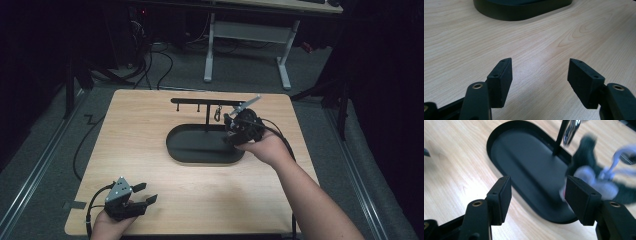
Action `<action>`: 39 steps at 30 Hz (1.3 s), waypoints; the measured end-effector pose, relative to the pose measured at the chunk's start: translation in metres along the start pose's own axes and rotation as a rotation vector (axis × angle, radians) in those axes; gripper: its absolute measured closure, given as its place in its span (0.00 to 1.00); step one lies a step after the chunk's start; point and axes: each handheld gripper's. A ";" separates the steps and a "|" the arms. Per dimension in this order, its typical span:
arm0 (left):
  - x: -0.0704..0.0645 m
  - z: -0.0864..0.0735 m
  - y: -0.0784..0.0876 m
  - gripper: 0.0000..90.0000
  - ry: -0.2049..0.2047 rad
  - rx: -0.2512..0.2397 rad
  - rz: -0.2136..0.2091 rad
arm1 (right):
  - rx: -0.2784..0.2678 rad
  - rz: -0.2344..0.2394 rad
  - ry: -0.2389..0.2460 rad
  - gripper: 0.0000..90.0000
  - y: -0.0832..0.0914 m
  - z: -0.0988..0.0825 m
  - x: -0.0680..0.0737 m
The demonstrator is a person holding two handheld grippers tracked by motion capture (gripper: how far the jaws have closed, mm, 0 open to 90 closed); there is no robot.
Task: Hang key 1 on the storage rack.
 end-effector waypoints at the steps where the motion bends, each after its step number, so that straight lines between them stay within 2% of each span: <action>1: 0.000 0.000 0.000 0.41 0.000 0.000 -0.002 | -0.013 -0.006 0.006 0.43 -0.001 -0.007 0.002; 5: -0.002 0.000 0.000 0.40 -0.009 -0.002 -0.009 | -0.068 -0.010 -0.012 0.43 -0.003 -0.031 0.010; 7: -0.003 0.000 -0.001 0.40 -0.014 -0.002 -0.013 | -0.094 -0.034 -0.004 0.42 -0.003 -0.044 0.016; 11: -0.005 0.000 -0.002 0.39 -0.021 -0.002 -0.020 | -0.147 -0.049 0.012 0.42 -0.005 -0.066 0.027; 14: -0.006 -0.001 -0.003 0.39 -0.024 -0.002 -0.026 | -0.198 -0.049 -0.005 0.40 -0.006 -0.083 0.033; 21: -0.008 -0.001 -0.004 0.38 -0.034 -0.003 -0.027 | -0.267 -0.068 -0.037 0.36 -0.018 -0.127 0.045; 26: -0.009 -0.002 -0.005 0.38 -0.036 -0.005 -0.025 | -0.318 -0.092 -0.097 0.33 -0.028 -0.164 0.053; 30: -0.009 -0.001 -0.003 0.37 -0.026 -0.004 -0.021 | -0.352 -0.136 -0.109 0.31 -0.033 -0.192 0.063; 32: -0.014 0.000 0.000 0.37 -0.030 -0.023 -0.022 | -0.348 -0.192 -0.076 0.32 -0.036 -0.205 0.070; 33: -0.016 0.001 0.001 0.36 -0.036 -0.025 -0.019 | -0.349 -0.207 -0.069 0.32 -0.035 -0.209 0.073; 35: -0.020 0.002 0.002 0.36 -0.046 -0.036 -0.017 | -0.358 -0.189 -0.095 0.31 -0.032 -0.209 0.073; 37: -0.022 0.003 -0.001 0.36 -0.051 -0.033 -0.016 | -0.374 -0.195 -0.104 0.30 -0.033 -0.210 0.072; 39: -0.023 0.003 -0.004 0.36 -0.051 -0.021 -0.013 | -0.360 -0.183 -0.106 0.30 -0.036 -0.211 0.071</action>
Point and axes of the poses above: each handheld gripper's, and its own axes: y roughly backward along the jaws, z roughly out of its top, x roughly to its left, and after that the axes turned 6 degrees about y, right-handed
